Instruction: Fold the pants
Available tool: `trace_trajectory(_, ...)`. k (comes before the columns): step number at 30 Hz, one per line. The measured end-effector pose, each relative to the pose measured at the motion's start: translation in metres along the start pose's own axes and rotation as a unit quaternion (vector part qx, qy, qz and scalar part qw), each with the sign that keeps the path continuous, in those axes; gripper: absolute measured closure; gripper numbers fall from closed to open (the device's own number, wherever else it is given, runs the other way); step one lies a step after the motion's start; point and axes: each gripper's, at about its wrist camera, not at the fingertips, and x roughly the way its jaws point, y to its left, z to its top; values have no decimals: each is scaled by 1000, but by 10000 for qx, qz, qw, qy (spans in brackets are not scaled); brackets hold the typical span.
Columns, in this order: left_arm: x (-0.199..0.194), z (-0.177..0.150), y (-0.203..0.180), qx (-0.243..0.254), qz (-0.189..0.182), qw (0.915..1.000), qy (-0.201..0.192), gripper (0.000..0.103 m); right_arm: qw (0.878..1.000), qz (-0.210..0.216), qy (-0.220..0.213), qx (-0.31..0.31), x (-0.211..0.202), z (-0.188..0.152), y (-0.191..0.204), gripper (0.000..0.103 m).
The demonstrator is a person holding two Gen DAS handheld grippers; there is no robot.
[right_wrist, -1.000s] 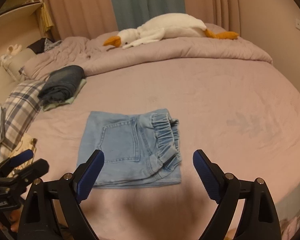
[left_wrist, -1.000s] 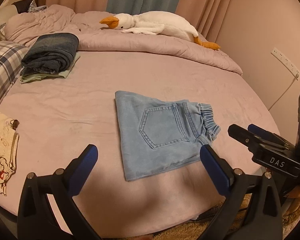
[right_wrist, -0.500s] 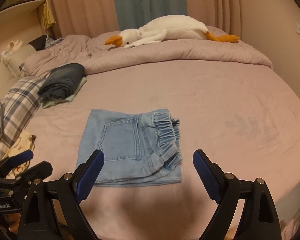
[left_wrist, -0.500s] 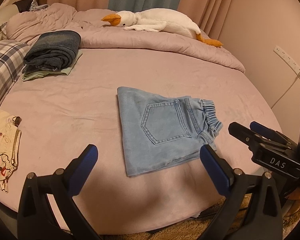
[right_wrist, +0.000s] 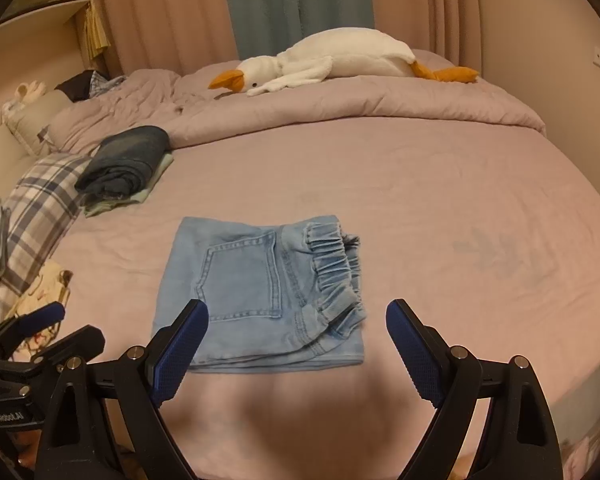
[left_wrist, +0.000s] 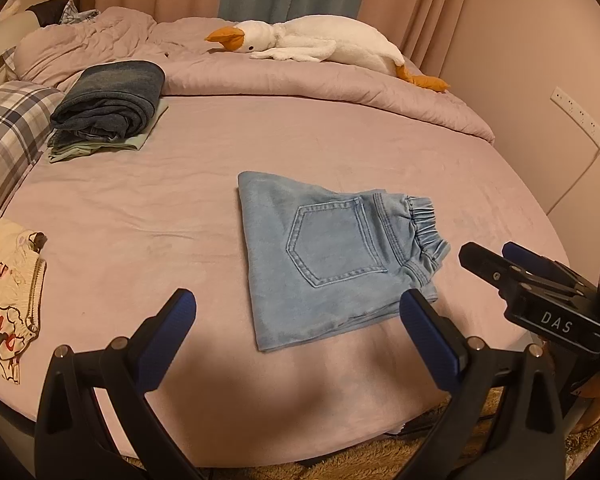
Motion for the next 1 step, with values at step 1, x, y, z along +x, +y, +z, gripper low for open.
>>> trace_trajectory(1,0,0,0,-3,2,10000,-1,1,10000,1,3,-2,0,0,0,13)
